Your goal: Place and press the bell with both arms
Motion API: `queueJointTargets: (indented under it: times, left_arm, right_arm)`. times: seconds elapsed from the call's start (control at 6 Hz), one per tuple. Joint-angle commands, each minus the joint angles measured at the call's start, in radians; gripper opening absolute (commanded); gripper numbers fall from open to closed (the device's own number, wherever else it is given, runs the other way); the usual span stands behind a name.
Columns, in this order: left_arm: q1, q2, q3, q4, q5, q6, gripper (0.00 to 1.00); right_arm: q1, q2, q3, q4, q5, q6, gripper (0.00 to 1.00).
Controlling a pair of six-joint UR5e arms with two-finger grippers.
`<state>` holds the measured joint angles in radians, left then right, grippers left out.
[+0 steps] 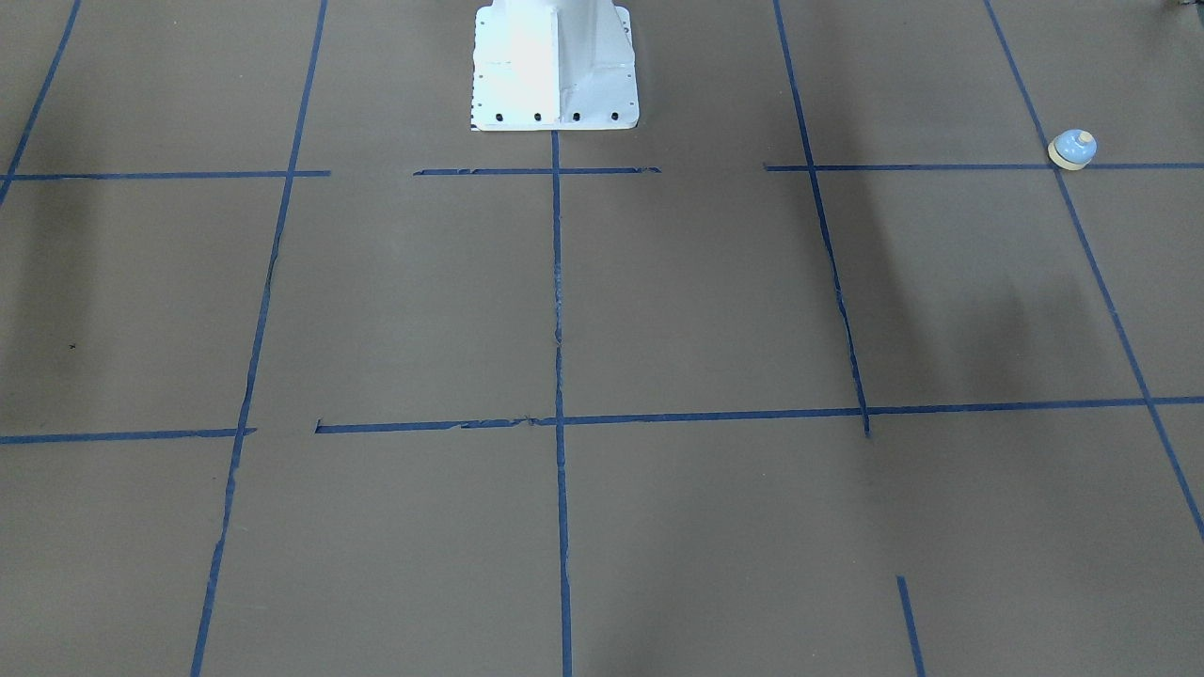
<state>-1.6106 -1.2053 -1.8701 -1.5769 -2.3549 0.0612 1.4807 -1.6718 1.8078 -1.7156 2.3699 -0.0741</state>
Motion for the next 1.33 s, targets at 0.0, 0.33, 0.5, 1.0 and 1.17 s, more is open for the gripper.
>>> queueJointTargets:
  times: [0.0, 0.33, 0.5, 1.0, 1.17]
  left_arm:
    - [0.001, -0.002, -0.017, -0.003, -0.007, 0.005, 1.00]
    - [0.003, -0.031, -0.033, -0.020, -0.010, -0.006, 1.00]
    - [-0.003, -0.089, -0.065, -0.024, -0.007, -0.004, 1.00]
    - [0.068, -0.013, -0.139, -0.121, -0.029, -0.085, 1.00]
    - [0.155, 0.022, -0.138, -0.186, -0.023, -0.203, 1.00]
  right_arm:
    - [0.021, -0.003, 0.011, 0.001, -0.039, 0.010, 1.00]
    - [0.021, 0.003, 0.021, 0.002, -0.072, 0.011, 1.00]
    - [0.020, 0.006, 0.025, 0.014, -0.070, 0.011, 1.00]
    - [0.020, 0.000, 0.025, 0.037, -0.064, 0.011, 1.00]
    - [0.018, 0.000, 0.025, 0.039, -0.063, 0.010, 1.00]
